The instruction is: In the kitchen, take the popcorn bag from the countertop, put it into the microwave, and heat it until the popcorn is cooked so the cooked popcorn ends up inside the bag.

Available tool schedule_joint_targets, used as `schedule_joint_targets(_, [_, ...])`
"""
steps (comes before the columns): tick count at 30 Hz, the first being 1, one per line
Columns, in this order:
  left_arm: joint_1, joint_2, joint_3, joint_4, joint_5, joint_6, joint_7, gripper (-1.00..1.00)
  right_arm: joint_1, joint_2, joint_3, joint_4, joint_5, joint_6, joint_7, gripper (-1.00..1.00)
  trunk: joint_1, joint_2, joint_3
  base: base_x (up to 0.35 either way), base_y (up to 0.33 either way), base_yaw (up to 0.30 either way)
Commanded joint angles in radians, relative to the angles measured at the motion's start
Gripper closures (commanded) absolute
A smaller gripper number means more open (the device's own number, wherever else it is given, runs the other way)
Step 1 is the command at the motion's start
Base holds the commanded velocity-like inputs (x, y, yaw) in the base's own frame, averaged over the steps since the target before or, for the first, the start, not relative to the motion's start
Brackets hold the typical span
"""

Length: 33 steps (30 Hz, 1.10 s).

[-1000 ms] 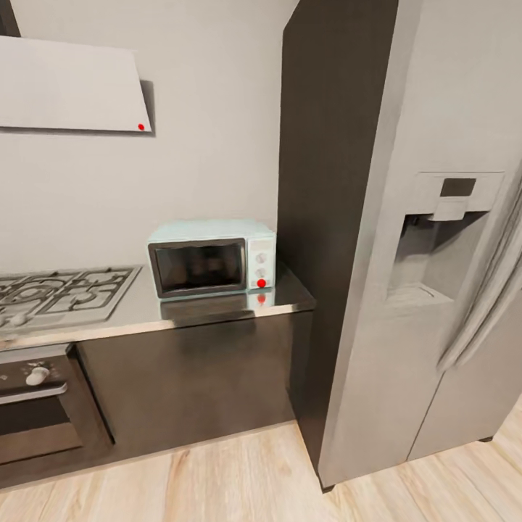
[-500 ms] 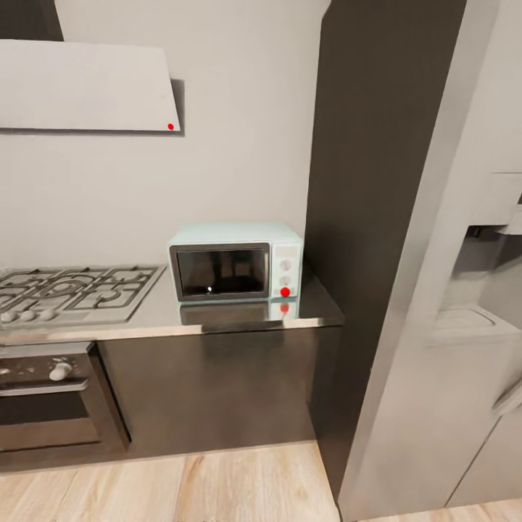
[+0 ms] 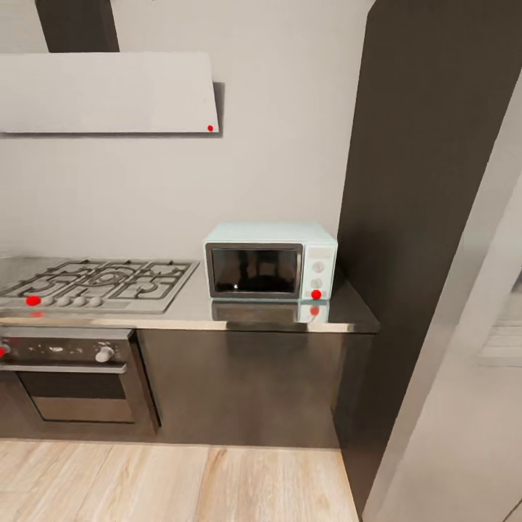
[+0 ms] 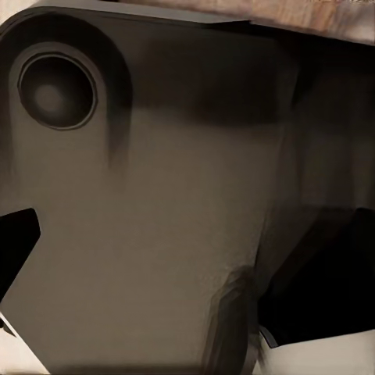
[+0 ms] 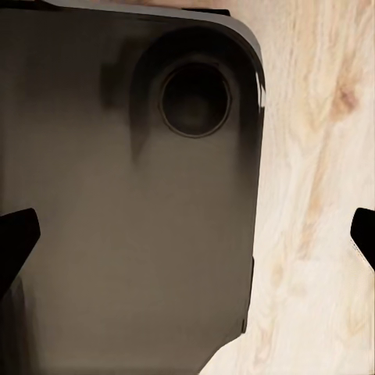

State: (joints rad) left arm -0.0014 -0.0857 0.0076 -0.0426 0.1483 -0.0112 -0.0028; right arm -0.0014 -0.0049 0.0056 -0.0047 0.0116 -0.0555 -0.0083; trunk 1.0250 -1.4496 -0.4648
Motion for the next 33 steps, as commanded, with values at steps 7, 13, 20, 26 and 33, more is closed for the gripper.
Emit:
schedule_joint_targets(7, [0.000, 0.000, 0.000, 0.000, 0.008, -0.001, 0.000, -1.00, 0.000, 0.000, 0.000, 0.000, 0.001, -0.003, -0.001, -1.00, 0.000, 0.000, -0.001, 0.000, 0.000, 0.264])
schedule_joint_targets(13, [0.000, -0.001, 0.001, 0.000, 0.008, -0.002, 0.000, -1.00, 0.000, -0.003, -0.002, 0.000, -0.001, -0.002, -0.001, -1.00, 0.000, 0.000, -0.001, 0.000, 0.000, 0.120])
schedule_joint_targets(20, [0.000, -0.002, 0.002, 0.000, 0.009, -0.002, 0.000, -1.00, 0.000, -0.009, -0.009, 0.000, -0.011, -0.003, -0.004, -1.00, 0.000, 0.000, -0.001, 0.000, 0.000, 0.004])
schedule_joint_targets(26, [0.000, -0.003, 0.000, 0.000, 0.009, -0.001, -0.001, -1.00, 0.000, -0.007, -0.001, 0.000, -0.004, -0.003, -0.002, -1.00, 0.000, 0.000, -0.001, 0.036, 0.000, 0.000])
schedule_joint_targets(33, [0.000, -0.002, 0.000, 0.000, 0.008, -0.001, -0.002, -1.00, 0.000, -0.004, -0.002, 0.000, -0.004, -0.003, -0.002, -1.00, 0.000, 0.000, -0.001, 0.294, 0.000, 0.000])
